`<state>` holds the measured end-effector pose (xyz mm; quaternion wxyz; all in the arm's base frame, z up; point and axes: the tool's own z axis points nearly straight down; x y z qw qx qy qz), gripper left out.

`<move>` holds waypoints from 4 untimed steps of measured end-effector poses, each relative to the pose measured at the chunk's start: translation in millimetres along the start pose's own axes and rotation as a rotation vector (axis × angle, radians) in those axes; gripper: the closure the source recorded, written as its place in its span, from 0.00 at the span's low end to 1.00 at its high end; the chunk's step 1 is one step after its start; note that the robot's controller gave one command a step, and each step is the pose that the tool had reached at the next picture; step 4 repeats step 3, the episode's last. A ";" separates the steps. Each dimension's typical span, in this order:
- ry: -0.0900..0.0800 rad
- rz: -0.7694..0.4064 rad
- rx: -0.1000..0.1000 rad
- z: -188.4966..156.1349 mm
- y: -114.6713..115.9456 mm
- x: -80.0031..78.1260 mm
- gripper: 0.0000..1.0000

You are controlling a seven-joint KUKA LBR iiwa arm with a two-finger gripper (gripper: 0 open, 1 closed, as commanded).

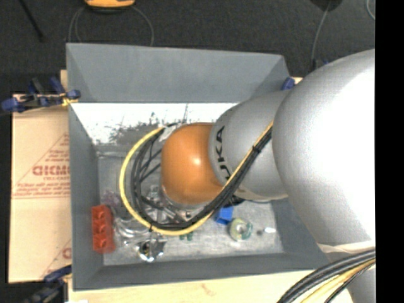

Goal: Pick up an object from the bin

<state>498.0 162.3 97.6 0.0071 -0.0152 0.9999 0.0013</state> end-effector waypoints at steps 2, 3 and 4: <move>-0.018 0.014 -0.005 16.6 5.9 -4.0 1.00; 0.005 -0.223 0.000 -210.3 16.8 -12.8 1.00; 0.005 -0.223 0.000 -210.3 16.8 -12.8 1.00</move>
Offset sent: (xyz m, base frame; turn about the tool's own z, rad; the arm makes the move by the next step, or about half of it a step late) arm -0.0069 0.0061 -0.0261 0.0097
